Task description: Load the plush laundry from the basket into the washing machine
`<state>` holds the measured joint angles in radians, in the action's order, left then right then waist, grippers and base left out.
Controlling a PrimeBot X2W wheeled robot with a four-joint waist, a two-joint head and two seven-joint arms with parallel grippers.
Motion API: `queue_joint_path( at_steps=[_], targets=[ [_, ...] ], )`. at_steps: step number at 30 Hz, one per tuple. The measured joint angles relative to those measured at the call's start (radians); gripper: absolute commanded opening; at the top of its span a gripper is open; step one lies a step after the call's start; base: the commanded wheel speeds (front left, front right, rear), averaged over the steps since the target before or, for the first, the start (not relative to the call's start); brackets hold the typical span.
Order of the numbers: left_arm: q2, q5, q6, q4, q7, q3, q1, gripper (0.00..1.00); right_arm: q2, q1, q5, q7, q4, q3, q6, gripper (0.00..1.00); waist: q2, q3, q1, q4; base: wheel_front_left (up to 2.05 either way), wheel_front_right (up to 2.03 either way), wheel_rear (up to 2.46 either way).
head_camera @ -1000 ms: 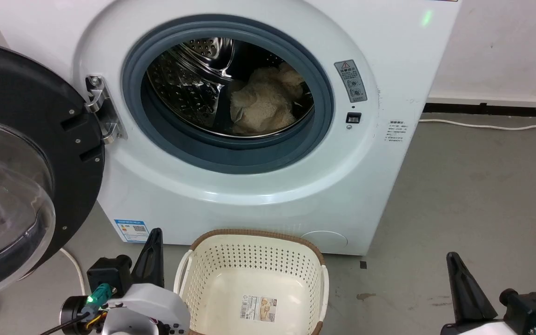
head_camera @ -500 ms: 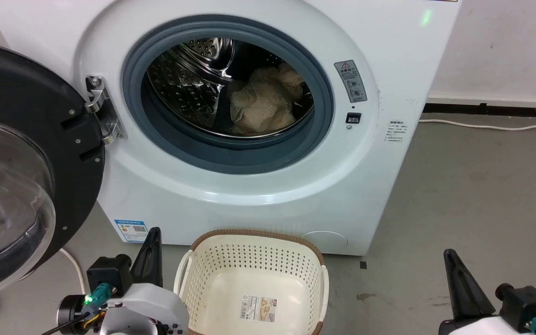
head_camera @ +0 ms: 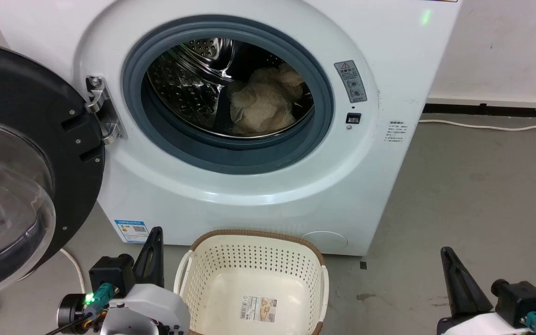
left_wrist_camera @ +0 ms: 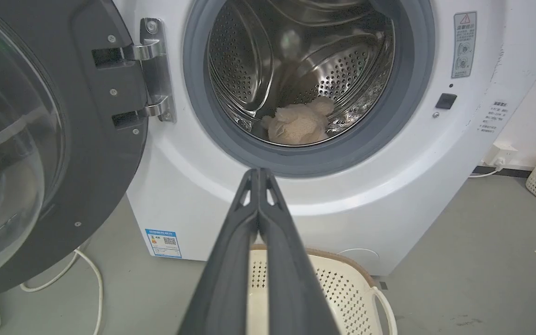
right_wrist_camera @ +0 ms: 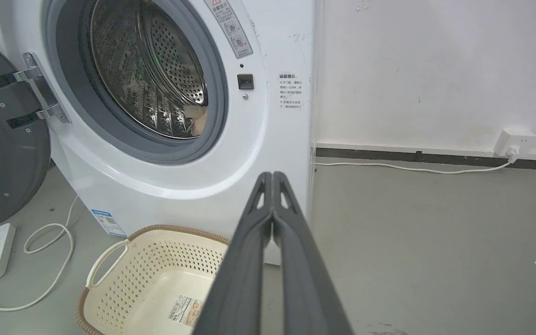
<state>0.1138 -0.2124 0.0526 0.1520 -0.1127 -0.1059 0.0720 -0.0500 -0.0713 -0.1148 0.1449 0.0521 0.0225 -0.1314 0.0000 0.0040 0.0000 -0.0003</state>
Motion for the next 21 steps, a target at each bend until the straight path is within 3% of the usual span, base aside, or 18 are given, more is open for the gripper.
queue_joint_path(
  at_steps=[21],
  targets=[
    [-0.018,0.069,-0.018,-0.05,0.036,0.035,-0.017,0.0,0.0,0.021,0.038,-0.048,-0.016,-0.007,0.0,0.0,0.0,-0.001,0.0,0.0,0.0,0.0,0.0]
  ],
)
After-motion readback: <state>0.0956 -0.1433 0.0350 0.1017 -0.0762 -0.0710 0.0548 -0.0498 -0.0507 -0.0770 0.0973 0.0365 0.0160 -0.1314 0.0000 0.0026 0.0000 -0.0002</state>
